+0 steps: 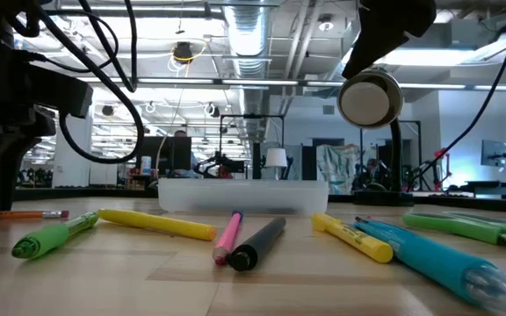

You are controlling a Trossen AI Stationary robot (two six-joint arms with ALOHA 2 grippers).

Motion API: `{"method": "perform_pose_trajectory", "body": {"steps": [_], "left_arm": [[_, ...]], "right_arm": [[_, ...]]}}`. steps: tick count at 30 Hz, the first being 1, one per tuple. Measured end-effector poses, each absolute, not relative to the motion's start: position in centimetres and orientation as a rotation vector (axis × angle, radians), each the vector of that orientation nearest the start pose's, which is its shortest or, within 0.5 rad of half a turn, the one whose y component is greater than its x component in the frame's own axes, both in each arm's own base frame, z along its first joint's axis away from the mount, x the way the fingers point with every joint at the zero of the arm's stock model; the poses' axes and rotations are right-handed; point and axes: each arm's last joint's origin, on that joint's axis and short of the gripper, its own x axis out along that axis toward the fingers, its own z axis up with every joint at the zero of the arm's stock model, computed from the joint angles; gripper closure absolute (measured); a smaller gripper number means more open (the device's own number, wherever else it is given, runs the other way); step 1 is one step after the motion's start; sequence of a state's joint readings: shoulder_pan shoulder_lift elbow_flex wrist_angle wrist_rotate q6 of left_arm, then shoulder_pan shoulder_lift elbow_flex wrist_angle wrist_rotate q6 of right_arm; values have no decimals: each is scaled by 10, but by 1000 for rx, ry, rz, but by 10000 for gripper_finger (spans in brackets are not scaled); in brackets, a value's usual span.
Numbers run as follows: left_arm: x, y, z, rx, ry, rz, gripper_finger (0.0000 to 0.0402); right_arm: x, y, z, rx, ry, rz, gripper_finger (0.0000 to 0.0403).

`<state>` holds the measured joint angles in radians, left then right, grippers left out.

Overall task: Pick & place school supplies into a supply box
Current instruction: Put the orange pencil into the transparent supply box

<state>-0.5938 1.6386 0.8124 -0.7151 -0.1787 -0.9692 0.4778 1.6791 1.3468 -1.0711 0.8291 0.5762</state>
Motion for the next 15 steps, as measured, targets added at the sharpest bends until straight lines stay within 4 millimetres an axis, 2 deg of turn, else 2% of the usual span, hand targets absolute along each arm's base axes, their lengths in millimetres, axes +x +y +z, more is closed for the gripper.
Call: {"method": "perform_pose_trajectory", "body": {"steps": [15], "left_arm": [[213,-136,131,-149,1397,318,299]], "right_arm": [[289,126,256,-334,969,-569,285]]}}
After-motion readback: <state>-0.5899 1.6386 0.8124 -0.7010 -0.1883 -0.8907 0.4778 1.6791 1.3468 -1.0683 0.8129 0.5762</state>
